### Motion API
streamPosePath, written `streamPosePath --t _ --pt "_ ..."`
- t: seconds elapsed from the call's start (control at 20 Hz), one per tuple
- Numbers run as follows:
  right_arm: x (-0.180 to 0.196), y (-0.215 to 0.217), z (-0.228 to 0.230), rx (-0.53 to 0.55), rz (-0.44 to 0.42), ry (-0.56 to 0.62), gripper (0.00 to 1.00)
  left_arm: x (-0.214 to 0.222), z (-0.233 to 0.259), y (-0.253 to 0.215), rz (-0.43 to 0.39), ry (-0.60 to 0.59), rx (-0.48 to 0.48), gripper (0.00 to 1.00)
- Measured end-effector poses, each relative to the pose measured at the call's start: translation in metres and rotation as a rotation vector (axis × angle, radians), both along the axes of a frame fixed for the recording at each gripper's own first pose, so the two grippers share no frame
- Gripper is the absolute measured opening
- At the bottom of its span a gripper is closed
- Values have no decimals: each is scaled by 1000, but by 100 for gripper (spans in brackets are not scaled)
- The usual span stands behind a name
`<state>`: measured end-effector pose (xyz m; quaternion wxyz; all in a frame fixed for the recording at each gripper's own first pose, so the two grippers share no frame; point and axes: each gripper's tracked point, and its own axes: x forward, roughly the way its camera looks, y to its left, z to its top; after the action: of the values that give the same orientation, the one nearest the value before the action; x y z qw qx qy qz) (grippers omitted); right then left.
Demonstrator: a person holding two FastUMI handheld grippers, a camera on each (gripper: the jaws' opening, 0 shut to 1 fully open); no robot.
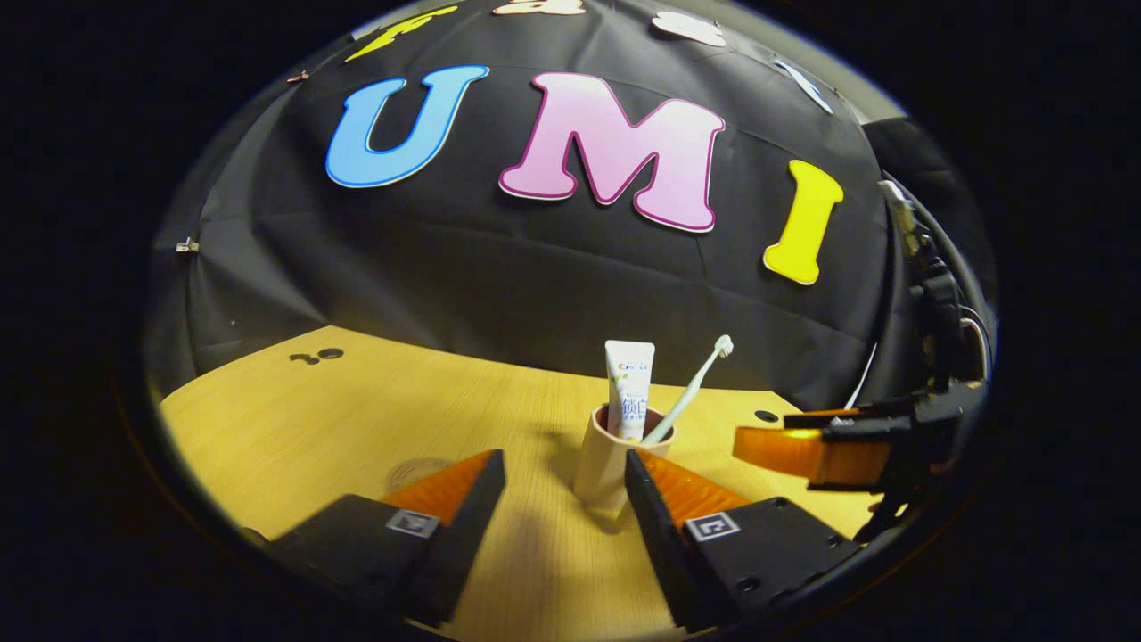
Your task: Put the toothbrush and toothpaste on the desktop into the cup, then pick up the cup and place it on the coaster on the desktop.
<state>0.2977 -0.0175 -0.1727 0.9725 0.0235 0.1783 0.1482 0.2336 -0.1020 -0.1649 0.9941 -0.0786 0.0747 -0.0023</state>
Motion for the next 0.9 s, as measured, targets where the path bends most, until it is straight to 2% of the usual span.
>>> streamPosePath --t 0.05,0.3,0.6,0.7,0.9 --pt "0 8 4 10 8 30 97 -13 0 5 6 10 13 97" --pt "12 39 12 18 20 205 97 -66 8 30 10 49 66 97" --pt "10 71 -9 -3 57 480 98 -108 13 60 27 85 66 98" --pt "15 71 -17 3 34 547 98 -118 14 71 39 91 55 98" --pt "17 73 -35 -81 34 647 98 -137 7 98 70 128 34 98"
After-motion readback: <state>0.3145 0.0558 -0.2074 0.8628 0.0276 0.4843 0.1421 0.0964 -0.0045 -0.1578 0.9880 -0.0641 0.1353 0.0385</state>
